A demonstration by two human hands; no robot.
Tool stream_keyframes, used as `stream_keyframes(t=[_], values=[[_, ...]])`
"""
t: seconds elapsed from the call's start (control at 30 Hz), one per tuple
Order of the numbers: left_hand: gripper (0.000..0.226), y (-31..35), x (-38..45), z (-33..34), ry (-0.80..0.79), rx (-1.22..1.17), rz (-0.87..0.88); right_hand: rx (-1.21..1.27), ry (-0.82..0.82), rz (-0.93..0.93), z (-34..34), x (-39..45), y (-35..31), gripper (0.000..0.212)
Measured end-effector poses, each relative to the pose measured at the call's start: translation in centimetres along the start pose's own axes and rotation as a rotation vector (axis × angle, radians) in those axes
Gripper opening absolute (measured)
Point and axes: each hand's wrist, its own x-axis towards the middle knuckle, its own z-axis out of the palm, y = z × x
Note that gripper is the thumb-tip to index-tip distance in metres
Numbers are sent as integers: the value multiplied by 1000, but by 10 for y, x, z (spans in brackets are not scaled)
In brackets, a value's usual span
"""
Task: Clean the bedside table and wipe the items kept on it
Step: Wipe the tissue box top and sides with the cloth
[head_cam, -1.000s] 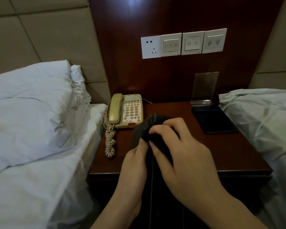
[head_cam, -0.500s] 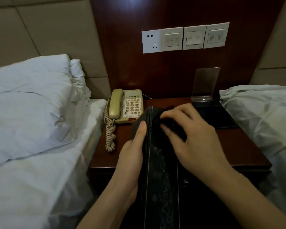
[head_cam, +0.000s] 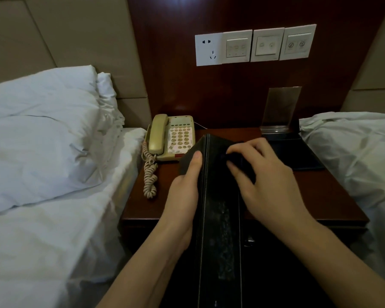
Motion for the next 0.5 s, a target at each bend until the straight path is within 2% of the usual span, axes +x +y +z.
stream_keyframes(t=[0.17,0.33,0.5], values=[[47,-1,10,-5,27,-54,41,15,-185,-177,8,-30,-34,24],[46,8,21,-4,4,-34,2,100,-78,-59,15,-20,-23,28],[39,13,23,-12,-17,105,-17,101,-37,-6,20,-18,-23,28]])
